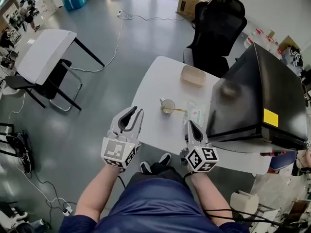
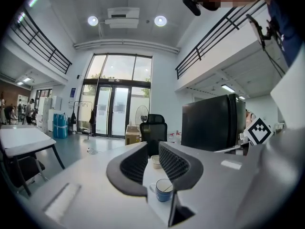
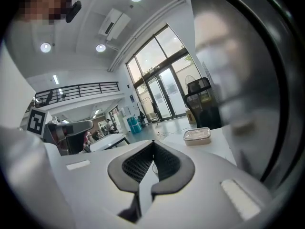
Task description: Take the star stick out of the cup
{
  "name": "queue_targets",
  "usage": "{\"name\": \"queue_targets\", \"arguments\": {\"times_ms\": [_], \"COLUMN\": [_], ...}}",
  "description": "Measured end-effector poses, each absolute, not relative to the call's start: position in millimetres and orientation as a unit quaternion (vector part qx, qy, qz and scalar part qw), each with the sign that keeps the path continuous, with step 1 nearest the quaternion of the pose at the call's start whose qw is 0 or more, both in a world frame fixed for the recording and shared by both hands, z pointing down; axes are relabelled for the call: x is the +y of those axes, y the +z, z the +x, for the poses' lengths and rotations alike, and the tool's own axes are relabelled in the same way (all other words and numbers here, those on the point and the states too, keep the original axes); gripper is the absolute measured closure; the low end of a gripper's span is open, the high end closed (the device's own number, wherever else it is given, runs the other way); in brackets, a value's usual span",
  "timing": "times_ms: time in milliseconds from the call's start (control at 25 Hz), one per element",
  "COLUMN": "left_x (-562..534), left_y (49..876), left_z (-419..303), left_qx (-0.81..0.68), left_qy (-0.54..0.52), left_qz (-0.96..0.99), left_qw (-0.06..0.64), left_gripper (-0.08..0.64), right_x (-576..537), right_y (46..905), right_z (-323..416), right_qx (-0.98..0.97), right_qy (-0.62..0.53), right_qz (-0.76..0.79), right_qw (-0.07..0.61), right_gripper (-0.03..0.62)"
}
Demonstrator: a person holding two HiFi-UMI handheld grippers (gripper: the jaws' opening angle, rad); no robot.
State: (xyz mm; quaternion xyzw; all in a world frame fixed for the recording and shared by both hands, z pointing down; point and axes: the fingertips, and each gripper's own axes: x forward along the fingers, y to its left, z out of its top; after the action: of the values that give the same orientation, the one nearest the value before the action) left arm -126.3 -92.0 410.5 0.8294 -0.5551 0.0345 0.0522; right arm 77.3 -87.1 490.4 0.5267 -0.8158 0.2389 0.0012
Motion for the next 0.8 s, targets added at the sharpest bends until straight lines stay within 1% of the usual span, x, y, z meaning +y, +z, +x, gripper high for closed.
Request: {"name": "queue_targets", "arguments": {"times_ms": [160,440,640,800], "left_x": [-107,-126,-133,-142], "left_y": [425,461,496,524], "left_z": [-88,-32,-4,16], "left_qx": [-0.520,-0.446,-0.375,-0.322], "left_qy": [0.067,0.154,0.193,0.226], "left_qz": [0.850,0.881,0.906,0.919], "left_qw": [0.049,0.014,0.024,0.019], "left_gripper": [0.485,0.477,0.476,0.474], "right_x": [-97,-104,-100,-95], "right_y": [498,508,507,502], "right_z": [87,93,99,104], "right_qx": [-0.817,-0.814,-0.792,-0.779], "right_qy": [0.251,0.266,0.269,0.258], "right_qz": [0.519,0.517,0.549,0.572], "right_qw": [-0.001,0.002,-0.006,-0.009], "right_gripper": [0.584,0.584,0.584,0.584]}}
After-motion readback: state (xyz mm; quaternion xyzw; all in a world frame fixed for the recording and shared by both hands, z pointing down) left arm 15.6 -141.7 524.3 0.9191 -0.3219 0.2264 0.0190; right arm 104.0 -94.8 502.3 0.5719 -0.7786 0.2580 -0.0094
